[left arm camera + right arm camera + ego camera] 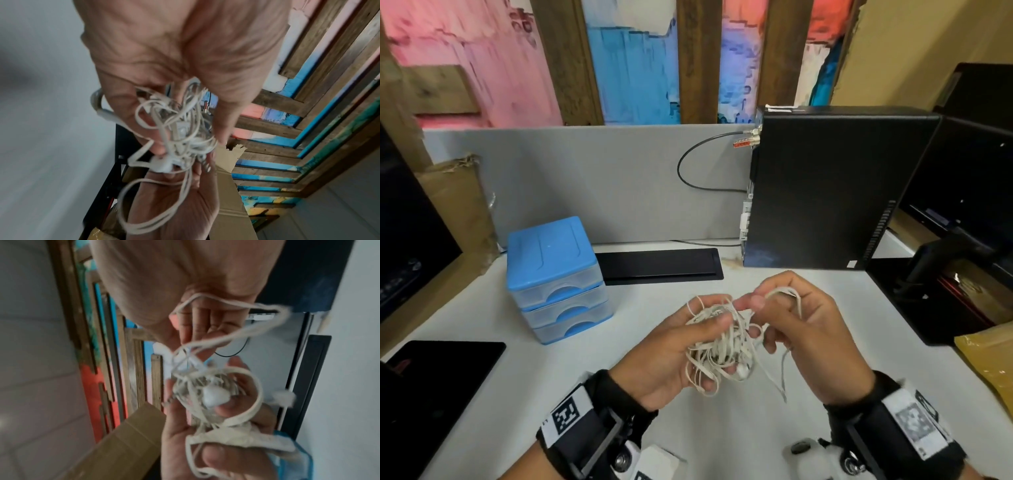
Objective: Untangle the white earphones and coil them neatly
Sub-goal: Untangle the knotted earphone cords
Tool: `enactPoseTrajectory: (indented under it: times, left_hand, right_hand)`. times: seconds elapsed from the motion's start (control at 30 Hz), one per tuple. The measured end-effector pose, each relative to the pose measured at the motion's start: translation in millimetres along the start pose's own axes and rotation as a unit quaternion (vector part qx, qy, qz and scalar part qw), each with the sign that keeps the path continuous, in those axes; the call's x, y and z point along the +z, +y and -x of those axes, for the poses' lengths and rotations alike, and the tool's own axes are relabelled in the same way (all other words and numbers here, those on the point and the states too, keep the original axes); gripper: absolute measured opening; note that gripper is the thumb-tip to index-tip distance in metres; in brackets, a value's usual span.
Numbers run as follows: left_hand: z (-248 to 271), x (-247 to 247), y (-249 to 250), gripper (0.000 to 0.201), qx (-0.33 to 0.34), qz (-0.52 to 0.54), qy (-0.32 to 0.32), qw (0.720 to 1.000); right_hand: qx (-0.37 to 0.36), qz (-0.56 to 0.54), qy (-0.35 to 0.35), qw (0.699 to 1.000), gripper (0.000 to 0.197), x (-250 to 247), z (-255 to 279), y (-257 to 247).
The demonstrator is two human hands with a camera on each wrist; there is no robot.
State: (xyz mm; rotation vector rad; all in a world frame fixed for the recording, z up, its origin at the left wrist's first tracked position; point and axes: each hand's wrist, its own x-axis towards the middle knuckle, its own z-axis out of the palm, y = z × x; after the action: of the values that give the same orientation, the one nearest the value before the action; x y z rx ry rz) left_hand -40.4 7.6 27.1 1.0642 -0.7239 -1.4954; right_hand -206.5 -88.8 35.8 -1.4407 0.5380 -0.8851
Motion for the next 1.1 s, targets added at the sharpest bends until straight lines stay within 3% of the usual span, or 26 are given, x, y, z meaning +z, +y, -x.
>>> enactPoseTrajectory:
  times: [0.1, 0.2, 0.3, 0.47, 0.67, 0.77, 0.83, 0.97, 1.03, 1.1]
  left_hand:
    - [0, 4, -2, 0.042, 0.017, -0.043, 0.009, 0.999]
    - [-2, 0, -3, 0.043, 0.036, -0.062, 0.04, 0.997]
    - [-2, -1, -5, 0.033, 0.05, -0.095, 0.054, 0.993]
    - [-3, 3, -8, 0.028, 0.057, -0.115, 0.061, 0.99]
    - [-4, -4, -8, 0.033, 0.041, -0.088, 0.054, 0.994]
    - [-5, -5, -10, 0.033, 0.028, -0.085, 0.033, 0.995]
    - [-4, -1, -14, 0.029, 0.033, -0.094, 0.015, 0.995]
    - [-6, 1, -14, 0.028, 0.06, -0.104, 0.032, 0.992]
    - [-6, -4, -6, 0.033, 0.073, -0.1, 0.042, 0.991]
    - [-4, -9, 3, 0.033, 0.085, -0.089, 0.05, 0.991]
  right_hand:
    - [-0.021, 0.068, -0.016, 0.997, 0.019, -2, 2, 1]
    - [-0.027, 0.117, -0.074, 0.99, 0.024, -8, 3, -6]
    - [-0.024, 0.183, -0.152, 0.971, 0.023, -16, 5, -16]
    - [-0.04, 0.325, -0.18, 0.928, 0.017, -23, 5, -20]
    - [-0.005, 0.352, -0.237, 0.906, 0.014, -33, 4, -26]
    - [-0.032, 0.354, -0.209, 0.911, 0.01, -30, 4, -25]
    - [-0.086, 0.383, -0.143, 0.908, 0.01, -25, 2, -15]
    - [-0.211, 0.504, 0.031, 0.837, 0.009, -7, 4, 6]
    - [-0.231, 0.489, 0.08, 0.838, 0.008, -2, 5, 8]
    - [-0.234, 0.443, 0.115, 0.858, 0.011, -4, 4, 9]
